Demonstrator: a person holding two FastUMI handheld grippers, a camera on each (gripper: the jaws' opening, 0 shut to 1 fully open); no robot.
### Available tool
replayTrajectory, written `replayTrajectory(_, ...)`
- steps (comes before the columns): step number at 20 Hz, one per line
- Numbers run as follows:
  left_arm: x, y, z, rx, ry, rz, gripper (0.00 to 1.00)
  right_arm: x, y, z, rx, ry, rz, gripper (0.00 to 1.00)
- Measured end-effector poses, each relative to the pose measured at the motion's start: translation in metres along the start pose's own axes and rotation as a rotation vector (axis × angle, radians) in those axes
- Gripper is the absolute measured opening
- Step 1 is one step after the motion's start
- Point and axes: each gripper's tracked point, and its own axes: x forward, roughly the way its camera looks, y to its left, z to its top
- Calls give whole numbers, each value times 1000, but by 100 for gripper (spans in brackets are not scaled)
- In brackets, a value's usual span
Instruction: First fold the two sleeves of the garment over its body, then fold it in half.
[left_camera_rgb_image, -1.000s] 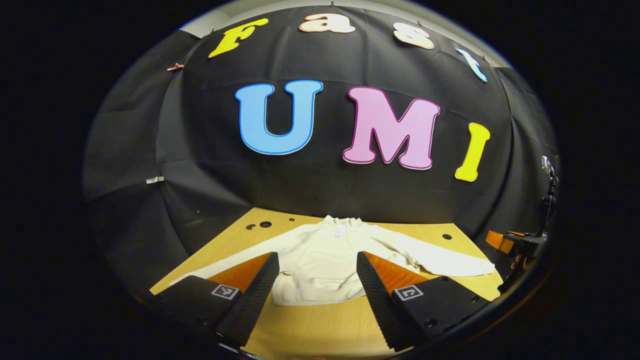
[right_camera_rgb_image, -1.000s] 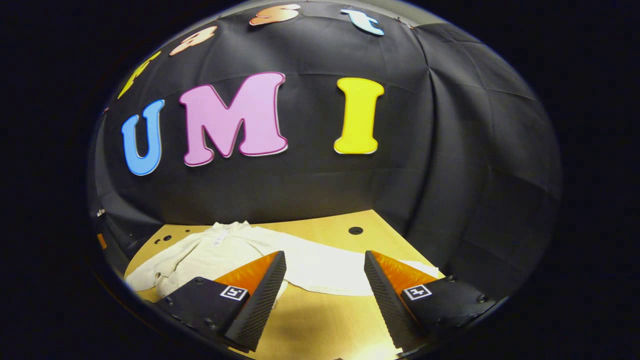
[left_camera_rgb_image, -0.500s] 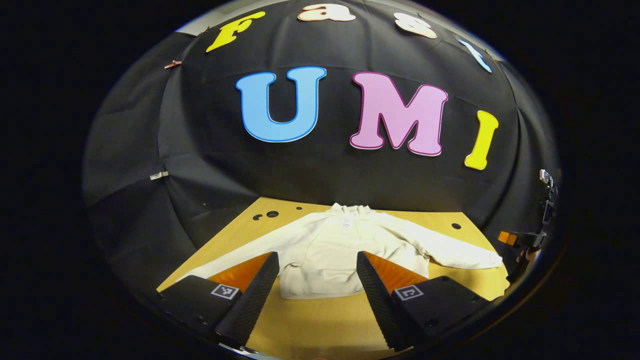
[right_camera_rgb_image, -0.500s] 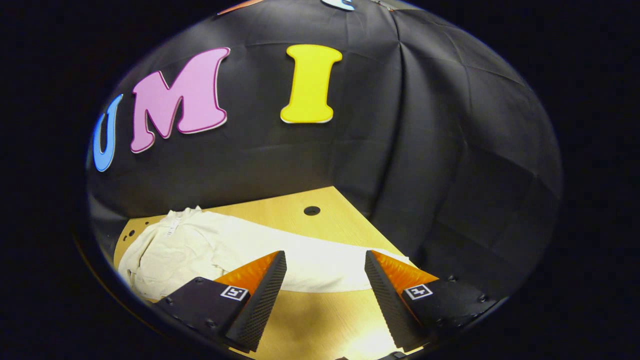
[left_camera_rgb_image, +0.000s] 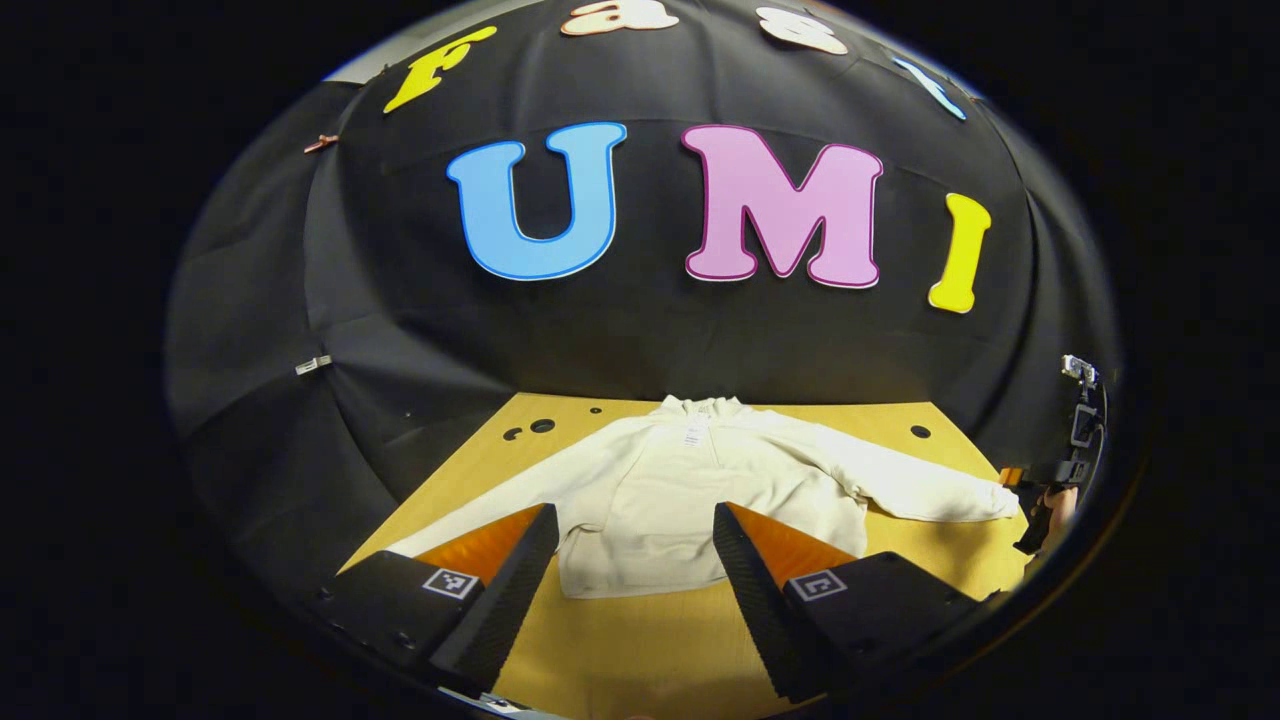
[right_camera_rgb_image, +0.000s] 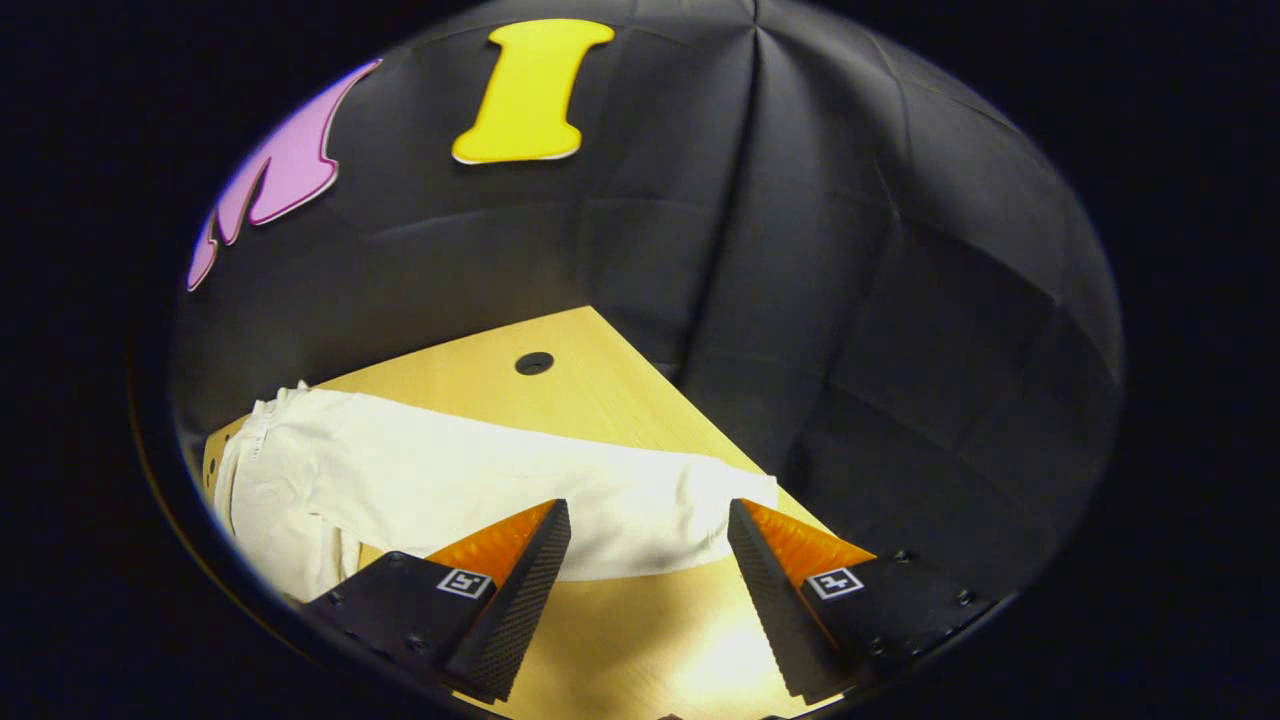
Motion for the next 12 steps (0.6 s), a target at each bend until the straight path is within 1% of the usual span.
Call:
replayTrajectory(2,3,4,-1,1,10,24,97,15,-14,-10,2,30,-33,98)
replayTrajectory(5,7,4,-7,-37,40,37,95,37,-29,-21,27,79,-77,98)
replayTrajectory(7,9,4,-9,-36,53,45,95,54,-34,-30,28,110,-97,98)
replayTrajectory(10,12,6,-10,-25,62,72,95,77,-36,-48,68,203,-103,98)
replayTrajectory(12,13,6,-11,-42,73,86,96,87,-43,-54,87,214,-111,98)
